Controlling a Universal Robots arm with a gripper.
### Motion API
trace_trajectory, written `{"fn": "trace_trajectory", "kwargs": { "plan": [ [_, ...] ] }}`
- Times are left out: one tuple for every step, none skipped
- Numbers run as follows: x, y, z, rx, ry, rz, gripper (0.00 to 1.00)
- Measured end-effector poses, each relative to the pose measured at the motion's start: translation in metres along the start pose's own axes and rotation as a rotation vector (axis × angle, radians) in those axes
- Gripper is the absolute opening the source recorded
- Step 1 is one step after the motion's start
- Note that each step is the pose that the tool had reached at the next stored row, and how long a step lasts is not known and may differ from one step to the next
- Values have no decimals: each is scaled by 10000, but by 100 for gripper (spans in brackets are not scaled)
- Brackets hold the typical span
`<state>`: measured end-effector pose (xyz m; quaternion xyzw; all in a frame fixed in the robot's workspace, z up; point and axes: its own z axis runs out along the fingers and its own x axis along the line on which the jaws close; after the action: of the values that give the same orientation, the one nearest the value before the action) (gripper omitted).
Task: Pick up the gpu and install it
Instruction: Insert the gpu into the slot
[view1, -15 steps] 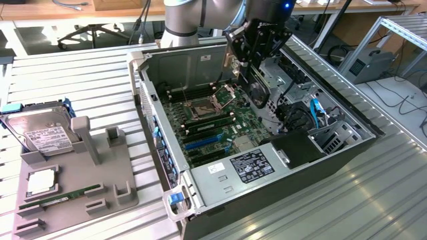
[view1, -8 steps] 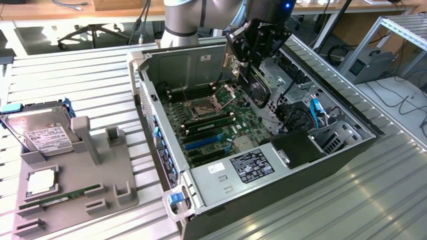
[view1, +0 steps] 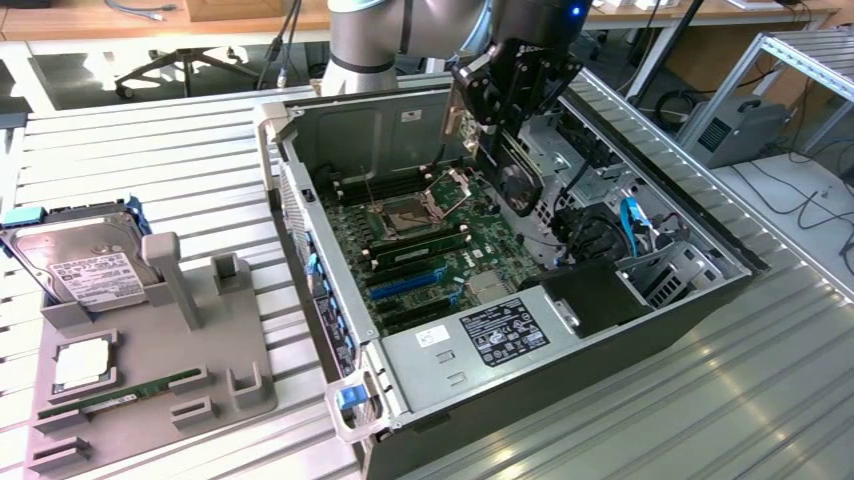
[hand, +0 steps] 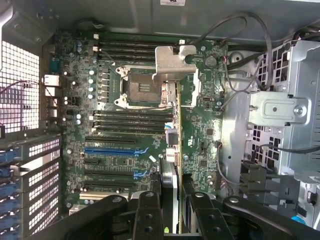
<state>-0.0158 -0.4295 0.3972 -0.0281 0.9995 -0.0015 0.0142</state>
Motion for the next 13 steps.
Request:
{"fn": "trace_trajectory", "kwargs": {
  "plan": [
    [0,0,0,-1,0,-31,27],
    [0,0,0,-2,0,-56,27],
    [0,0,0,-2,0,-88,27],
    [0,0,0,-3,0,-115,27],
    [0,0,0,-3,0,-143,27],
    [0,0,1,-5,-1,-169,27],
    [0,0,1,-6,-1,-195,27],
    [0,0,1,-6,-1,-222,27],
    [0,0,1,-7,-1,-248,27],
    [0,0,1,-8,-1,-272,27],
    [0,0,1,-8,-1,-298,27],
    [0,0,1,-9,-1,-326,27],
    [0,0,2,-10,-1,-371,27]
  ]
}}
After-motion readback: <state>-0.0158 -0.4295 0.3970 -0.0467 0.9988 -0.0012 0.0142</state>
